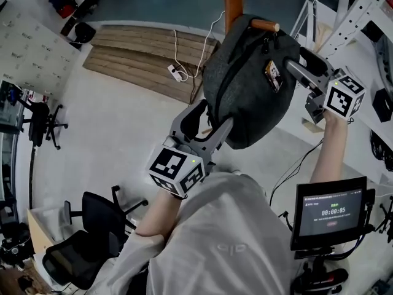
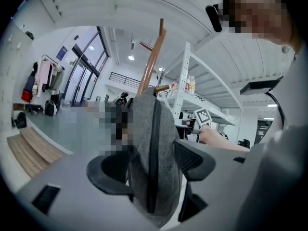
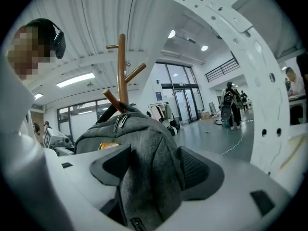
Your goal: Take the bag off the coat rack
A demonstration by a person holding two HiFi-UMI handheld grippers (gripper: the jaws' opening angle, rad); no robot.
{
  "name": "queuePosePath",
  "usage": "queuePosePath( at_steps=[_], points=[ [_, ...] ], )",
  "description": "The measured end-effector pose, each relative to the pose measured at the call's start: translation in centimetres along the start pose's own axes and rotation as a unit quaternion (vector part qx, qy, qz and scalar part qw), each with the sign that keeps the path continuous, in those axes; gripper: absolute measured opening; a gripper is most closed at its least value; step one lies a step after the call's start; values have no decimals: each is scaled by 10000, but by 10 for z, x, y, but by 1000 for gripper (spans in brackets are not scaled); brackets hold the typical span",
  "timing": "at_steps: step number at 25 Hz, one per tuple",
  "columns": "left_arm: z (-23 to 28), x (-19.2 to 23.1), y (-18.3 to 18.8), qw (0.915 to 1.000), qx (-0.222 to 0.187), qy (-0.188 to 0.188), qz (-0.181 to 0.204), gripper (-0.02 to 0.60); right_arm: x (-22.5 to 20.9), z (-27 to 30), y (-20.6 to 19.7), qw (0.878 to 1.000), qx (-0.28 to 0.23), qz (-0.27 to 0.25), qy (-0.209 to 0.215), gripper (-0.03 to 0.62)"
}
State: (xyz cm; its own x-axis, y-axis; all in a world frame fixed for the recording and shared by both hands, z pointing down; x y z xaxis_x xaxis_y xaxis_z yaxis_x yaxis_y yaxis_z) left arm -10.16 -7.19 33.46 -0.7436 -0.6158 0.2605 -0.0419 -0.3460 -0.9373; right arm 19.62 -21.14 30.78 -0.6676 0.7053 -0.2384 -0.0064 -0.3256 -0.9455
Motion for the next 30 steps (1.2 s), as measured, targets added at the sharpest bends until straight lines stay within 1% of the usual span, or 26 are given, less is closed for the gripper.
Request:
queuePosePath(
  at_steps=[3, 6, 7, 9, 11, 14, 17, 20, 25, 30],
  points=[
    [4, 1, 1, 9999, 41, -34, 85, 279, -5, 4, 6, 9991, 232, -214, 267, 301],
    [5, 0, 3, 9998, 66, -72, 166, 290, 2, 8, 16, 9950, 521, -774, 364, 301],
    [5, 1, 3, 9998, 54, -99, 142, 290, 4, 11, 18, 9930, 623, -891, 470, 301],
    [5, 3, 2, 9998, 3, -163, 62, 290, 6, 18, 19, 9899, 770, -936, 732, 301],
    [5, 3, 1, 9998, -57, -181, 47, 288, 7, 22, 19, 9889, 806, -919, 844, 299],
    [6, 3, 1, 9998, -131, -80, 110, 288, 8, 23, 17, 9903, 709, -892, 794, 295],
    [7, 3, 1, 9997, -190, 43, 162, 286, 11, 22, 14, 9927, 656, -729, 702, 256],
    [7, 3, 0, 9997, -172, 92, 159, 239, 14, 20, 11, 9945, 637, -464, 695, 205],
    [8, 5, -1, 9998, -167, 67, -99, 164, 21, 18, 7, 9965, 534, 146, 619, 138],
    [9, 6, 0, 9997, -180, 91, -141, 136, 26, 14, 6, 9985, 362, 168, 362, 120]
  ],
)
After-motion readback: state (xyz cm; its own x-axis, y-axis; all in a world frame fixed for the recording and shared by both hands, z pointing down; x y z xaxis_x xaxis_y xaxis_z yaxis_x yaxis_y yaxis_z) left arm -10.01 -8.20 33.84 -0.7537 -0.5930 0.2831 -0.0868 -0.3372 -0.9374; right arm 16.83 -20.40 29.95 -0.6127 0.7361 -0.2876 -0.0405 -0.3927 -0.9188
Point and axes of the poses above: the fingertips, and each gripper's own axes: z forward along the fingers, x to its left, y out of its top, the point moved 8 cm from there along -z, backward along the fingers, and after that the axes turned 3 degrees about x, right-handed, at the moved point
